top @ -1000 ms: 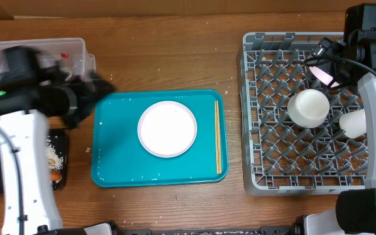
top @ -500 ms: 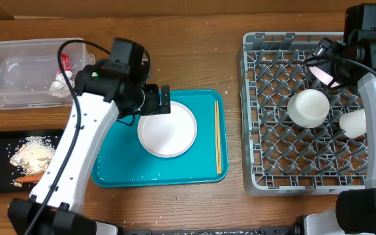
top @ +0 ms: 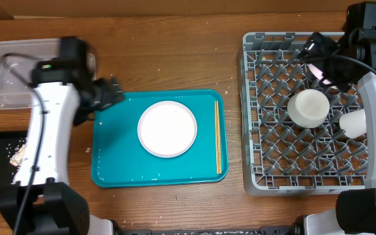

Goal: Sort waste into correct bins and load items into the dishwasher
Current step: 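Raise the left gripper and park it above the clear bin, then move the right gripper to the white plate and grip its rim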

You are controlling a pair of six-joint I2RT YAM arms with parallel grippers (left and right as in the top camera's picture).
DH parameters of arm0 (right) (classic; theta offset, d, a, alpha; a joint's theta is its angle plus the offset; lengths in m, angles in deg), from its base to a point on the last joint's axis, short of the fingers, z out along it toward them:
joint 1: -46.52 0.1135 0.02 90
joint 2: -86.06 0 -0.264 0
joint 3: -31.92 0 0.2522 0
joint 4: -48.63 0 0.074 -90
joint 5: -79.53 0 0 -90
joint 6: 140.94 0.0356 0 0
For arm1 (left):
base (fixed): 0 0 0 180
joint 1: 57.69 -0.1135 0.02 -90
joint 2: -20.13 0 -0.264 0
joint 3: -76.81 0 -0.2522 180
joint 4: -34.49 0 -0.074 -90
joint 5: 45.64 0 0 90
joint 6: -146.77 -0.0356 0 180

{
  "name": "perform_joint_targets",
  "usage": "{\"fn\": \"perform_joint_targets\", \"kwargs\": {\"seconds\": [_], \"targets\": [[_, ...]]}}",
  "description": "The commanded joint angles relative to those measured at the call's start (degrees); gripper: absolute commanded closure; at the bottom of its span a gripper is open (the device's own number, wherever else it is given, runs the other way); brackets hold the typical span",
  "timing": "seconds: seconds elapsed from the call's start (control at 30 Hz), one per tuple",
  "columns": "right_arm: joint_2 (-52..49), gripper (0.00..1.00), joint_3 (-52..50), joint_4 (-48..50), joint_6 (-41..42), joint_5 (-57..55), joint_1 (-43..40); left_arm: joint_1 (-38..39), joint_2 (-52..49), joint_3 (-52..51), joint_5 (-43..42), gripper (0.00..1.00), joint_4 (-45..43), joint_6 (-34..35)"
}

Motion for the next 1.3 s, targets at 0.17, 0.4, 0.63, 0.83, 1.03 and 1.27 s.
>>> {"fn": "perform_joint_targets", "kwargs": {"seconds": [0.17,0.4,0.63,0.83,1.03,1.27], "targets": [[1.0,0.00,0.8,2.1,0.9,26.3,2.7,-13.1,-0.2,0.5,-4.0,0.00,2.0,1.5],[-0.3,0.01,-0.3,0.3,-1.9,8.5,18.4,-14.8,-0.2,0.5,-4.0,0.00,2.0,1.4],[-8.8,0.00,-1.1,0.9,-1.5,1.8,33.7,-14.8,-0.2,0.5,-3.9,0.00,2.0,1.4],[-18.0,0.00,-1.1,1.7,3.7,-3.6,39.8,-14.8,-0.2,0.5,-3.9,0.00,2.0,1.4],[-24.2,0.23,-1.1,2.8,3.7,-3.5,42.2,-14.8,-0.2,0.5,-3.9,0.00,2.0,1.4],[-27.7,0.32,-1.3,5.9,3.8,-3.5,43.7,-14.8,-0.2,0.5,-3.9,0.00,2.0,1.4]]}}
